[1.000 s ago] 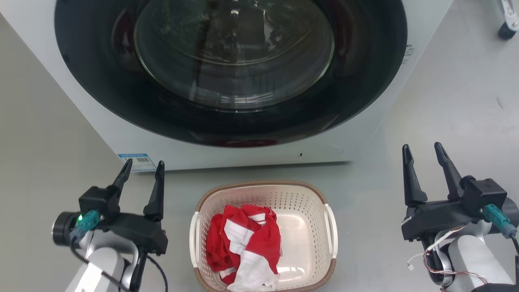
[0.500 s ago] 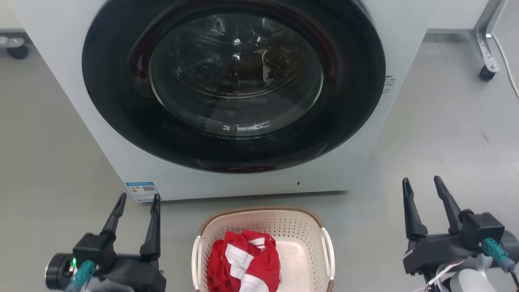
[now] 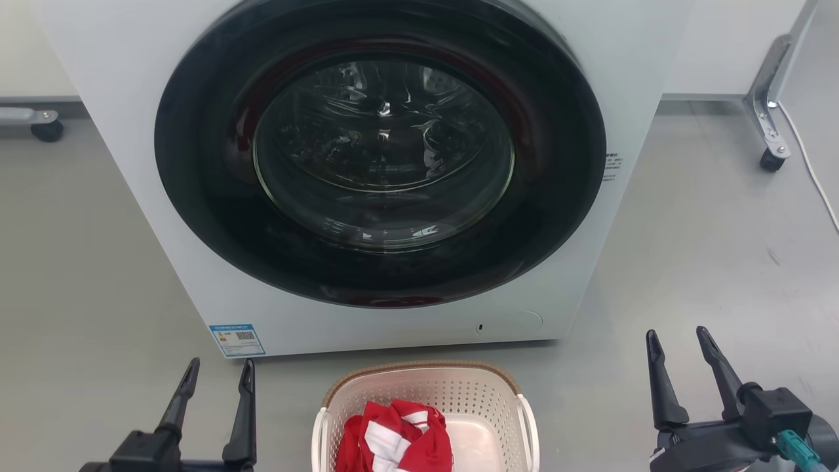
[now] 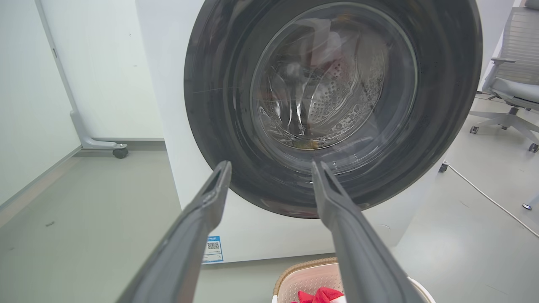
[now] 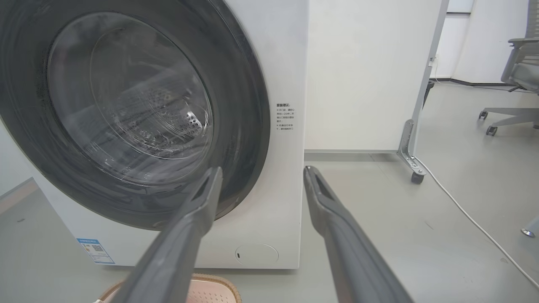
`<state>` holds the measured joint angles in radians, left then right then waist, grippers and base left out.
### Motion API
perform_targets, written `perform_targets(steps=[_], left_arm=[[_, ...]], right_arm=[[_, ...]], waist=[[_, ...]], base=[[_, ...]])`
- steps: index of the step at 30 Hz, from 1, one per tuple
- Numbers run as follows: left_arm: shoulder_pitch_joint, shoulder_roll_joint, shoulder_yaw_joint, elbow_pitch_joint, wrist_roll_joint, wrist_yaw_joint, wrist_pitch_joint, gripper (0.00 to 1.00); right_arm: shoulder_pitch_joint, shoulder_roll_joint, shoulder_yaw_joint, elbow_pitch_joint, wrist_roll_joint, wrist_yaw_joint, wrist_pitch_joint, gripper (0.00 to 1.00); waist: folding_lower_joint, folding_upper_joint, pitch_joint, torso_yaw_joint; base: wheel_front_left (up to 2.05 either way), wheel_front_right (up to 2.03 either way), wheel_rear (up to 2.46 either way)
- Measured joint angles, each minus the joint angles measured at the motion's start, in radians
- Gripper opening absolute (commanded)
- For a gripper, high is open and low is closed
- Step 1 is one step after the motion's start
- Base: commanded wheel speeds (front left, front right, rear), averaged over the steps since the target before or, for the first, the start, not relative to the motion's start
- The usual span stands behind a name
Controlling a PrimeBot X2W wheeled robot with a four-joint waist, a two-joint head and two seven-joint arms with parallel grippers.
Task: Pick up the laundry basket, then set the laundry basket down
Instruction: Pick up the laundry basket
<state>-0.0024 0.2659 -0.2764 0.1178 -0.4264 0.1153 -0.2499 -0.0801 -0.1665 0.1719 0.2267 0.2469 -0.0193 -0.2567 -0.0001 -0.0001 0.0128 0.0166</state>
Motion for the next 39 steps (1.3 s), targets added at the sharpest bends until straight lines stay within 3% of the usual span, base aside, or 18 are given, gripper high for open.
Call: perform_targets(steps=[39], left_arm=[[0.053, -0.014, 0.052, -0.122, 0.022, 0.009, 0.1, 1.0]], right_arm=[[0.05, -0.004, 0.001, -0.128, 0.005, -0.02, 0.052, 1.0]], waist=[[0.0001, 0.0001, 0.009, -0.01]], base=[[0.0, 0.0, 0.0]])
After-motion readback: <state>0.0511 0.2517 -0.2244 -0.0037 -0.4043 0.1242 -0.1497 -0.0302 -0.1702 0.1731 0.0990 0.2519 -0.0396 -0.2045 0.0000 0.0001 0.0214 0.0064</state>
